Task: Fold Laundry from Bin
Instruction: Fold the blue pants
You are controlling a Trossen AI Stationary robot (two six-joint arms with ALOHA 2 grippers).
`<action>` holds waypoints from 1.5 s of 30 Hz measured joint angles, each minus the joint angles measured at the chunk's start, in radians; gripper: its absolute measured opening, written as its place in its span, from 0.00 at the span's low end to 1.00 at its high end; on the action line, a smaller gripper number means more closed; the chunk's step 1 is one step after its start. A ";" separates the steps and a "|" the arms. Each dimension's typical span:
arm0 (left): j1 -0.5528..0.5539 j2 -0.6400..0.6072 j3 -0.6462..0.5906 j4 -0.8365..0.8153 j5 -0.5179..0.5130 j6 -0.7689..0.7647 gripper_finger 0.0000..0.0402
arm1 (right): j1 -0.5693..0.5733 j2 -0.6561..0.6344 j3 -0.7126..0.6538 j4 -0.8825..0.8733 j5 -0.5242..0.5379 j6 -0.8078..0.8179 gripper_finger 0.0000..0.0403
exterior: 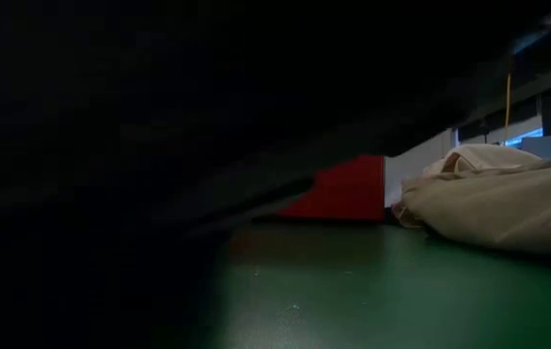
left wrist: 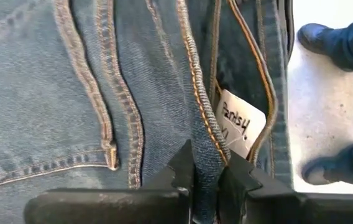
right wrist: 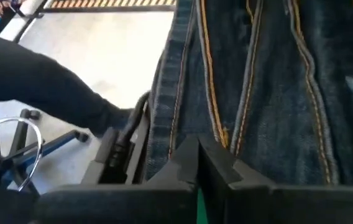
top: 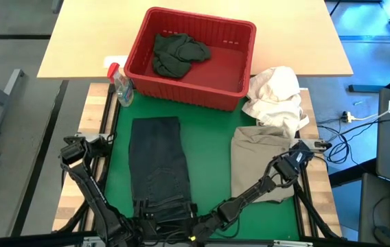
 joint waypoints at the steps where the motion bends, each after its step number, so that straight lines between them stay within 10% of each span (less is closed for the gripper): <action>1: 0.000 -0.001 0.000 0.001 0.011 -0.001 0.08 | -0.004 0.000 0.001 -0.012 -0.006 -0.001 0.01; 36: -0.148 -0.005 0.053 0.185 -0.209 -0.082 0.09 | -0.019 0.002 0.020 -0.047 -0.007 0.017 0.02; 45: -0.133 -0.005 0.022 0.205 -0.110 -0.097 0.22 | -0.019 0.002 0.020 -0.045 -0.007 0.045 0.07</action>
